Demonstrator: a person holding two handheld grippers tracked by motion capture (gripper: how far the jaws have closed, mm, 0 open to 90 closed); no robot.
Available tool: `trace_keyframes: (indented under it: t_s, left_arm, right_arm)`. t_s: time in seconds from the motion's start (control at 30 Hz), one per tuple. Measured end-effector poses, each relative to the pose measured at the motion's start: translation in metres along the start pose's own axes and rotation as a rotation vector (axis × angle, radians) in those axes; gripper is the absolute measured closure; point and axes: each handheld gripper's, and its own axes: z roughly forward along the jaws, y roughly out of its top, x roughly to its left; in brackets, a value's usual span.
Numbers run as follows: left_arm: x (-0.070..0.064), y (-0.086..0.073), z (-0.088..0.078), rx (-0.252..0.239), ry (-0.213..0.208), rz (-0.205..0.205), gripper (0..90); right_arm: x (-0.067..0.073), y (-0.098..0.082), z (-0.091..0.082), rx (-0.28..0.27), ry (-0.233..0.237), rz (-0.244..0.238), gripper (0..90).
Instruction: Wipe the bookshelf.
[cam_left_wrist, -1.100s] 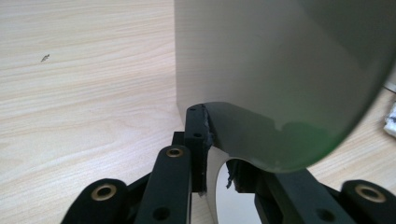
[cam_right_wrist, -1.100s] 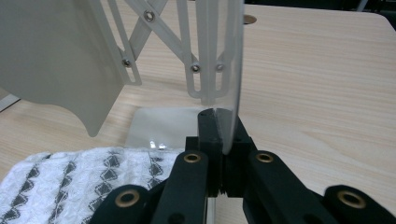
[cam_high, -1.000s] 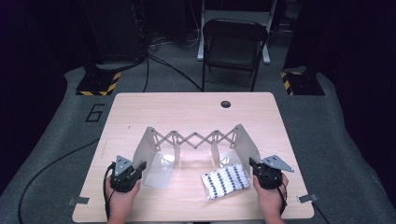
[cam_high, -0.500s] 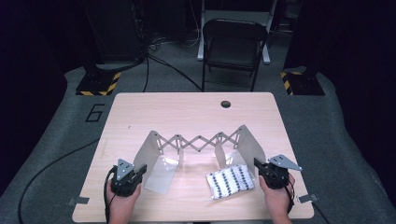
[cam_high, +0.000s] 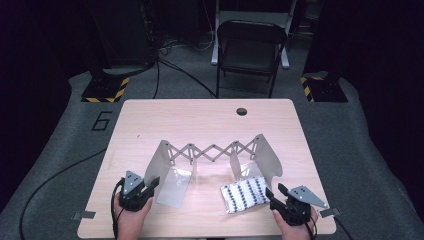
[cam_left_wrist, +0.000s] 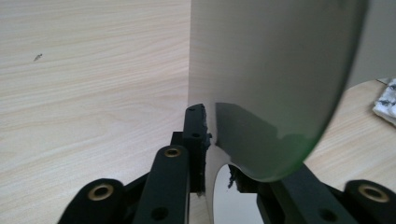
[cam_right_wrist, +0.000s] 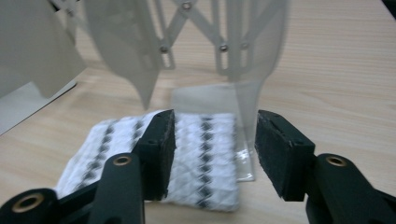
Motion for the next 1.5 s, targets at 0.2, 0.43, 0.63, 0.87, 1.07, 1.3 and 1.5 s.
trace_keyframes:
  t_s: [0.2, 0.43, 0.63, 0.87, 1.07, 1.3, 1.5]
  left_arm:
    - [0.0, 0.001, 0.002, -0.016, 0.007, -0.009, 64.9]
    - [0.0, 0.001, 0.006, -0.011, -0.006, -0.011, 58.1]
    - [0.0, 0.002, 0.007, -0.007, -0.018, 0.002, 53.7]
    - [0.003, 0.003, 0.006, -0.025, -0.008, 0.003, 48.4]
    - [0.004, 0.003, 0.007, -0.032, -0.013, 0.005, 46.8]
    - [0.005, 0.004, 0.008, -0.038, -0.009, 0.001, 44.9]
    - [0.004, 0.005, 0.01, -0.038, -0.008, 0.007, 45.3]
  right_arm:
    - [0.021, -0.004, 0.022, 0.054, 0.078, -0.058, 38.0]
    - [0.034, -0.013, 0.06, 0.131, 0.066, -0.092, 36.8]
    - [0.038, -0.014, 0.073, 0.16, 0.024, -0.132, 27.3]
    - [0.042, -0.015, 0.085, 0.219, 0.012, -0.086, 14.7]
    - [0.054, -0.018, 0.081, 0.209, -0.032, -0.109, 10.9]
    - [0.052, -0.03, 0.079, 0.223, -0.047, -0.109, 8.8]
    - [0.049, -0.03, 0.08, 0.224, -0.041, -0.117, 12.5]
